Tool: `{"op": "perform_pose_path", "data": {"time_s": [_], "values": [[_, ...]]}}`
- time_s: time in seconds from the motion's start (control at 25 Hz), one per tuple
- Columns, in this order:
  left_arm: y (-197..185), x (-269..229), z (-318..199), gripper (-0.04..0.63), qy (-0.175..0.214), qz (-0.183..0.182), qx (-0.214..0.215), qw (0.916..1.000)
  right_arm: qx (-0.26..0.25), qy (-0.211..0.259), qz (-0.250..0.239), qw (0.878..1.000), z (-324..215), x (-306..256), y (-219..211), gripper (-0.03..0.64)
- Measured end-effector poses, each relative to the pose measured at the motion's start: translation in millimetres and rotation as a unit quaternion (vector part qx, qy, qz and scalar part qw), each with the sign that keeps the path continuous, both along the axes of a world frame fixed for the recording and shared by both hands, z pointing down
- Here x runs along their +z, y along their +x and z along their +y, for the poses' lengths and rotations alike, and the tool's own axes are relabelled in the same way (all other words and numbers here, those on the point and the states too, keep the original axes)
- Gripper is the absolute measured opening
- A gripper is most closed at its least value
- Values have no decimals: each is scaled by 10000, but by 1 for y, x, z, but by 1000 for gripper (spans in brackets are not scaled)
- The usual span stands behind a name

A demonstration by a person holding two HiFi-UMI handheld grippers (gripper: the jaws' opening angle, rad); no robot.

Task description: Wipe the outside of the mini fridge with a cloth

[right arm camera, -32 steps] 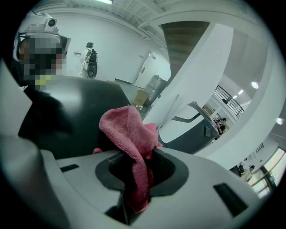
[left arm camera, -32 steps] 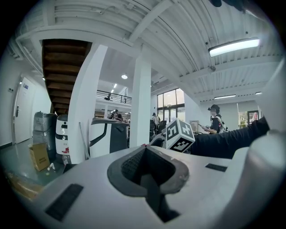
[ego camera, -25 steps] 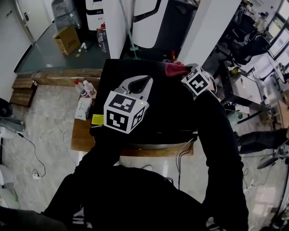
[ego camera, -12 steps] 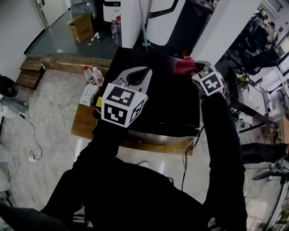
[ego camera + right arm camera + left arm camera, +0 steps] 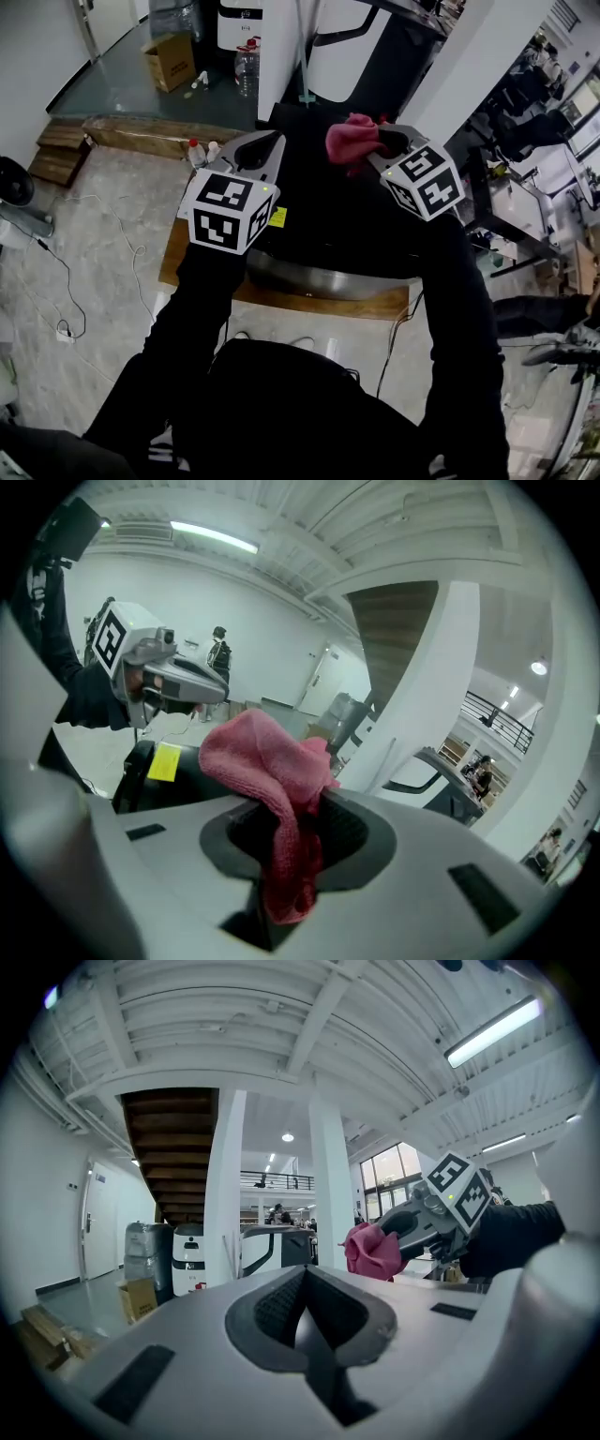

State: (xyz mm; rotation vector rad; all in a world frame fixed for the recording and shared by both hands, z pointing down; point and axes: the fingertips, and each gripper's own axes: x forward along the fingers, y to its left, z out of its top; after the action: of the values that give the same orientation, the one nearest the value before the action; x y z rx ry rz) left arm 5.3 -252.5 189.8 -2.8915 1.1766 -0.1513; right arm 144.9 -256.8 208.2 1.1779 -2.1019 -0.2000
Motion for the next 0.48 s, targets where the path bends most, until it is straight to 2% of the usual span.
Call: {"op": "perform_pose_path", "data": {"time_s": [0.2,0.36,0.48], "values": [[-41,13,8,5,-152,87,133,9998,-389,-158,-21,9991,15,14,-89,98],[-59,22,16,5,-245,78,269,9993,-572,-410,47,9975,25,37,-137,98],[-76,32,23,6,-328,70,384,9987,-512,-565,106,9970,29,59,-166,98]]}}
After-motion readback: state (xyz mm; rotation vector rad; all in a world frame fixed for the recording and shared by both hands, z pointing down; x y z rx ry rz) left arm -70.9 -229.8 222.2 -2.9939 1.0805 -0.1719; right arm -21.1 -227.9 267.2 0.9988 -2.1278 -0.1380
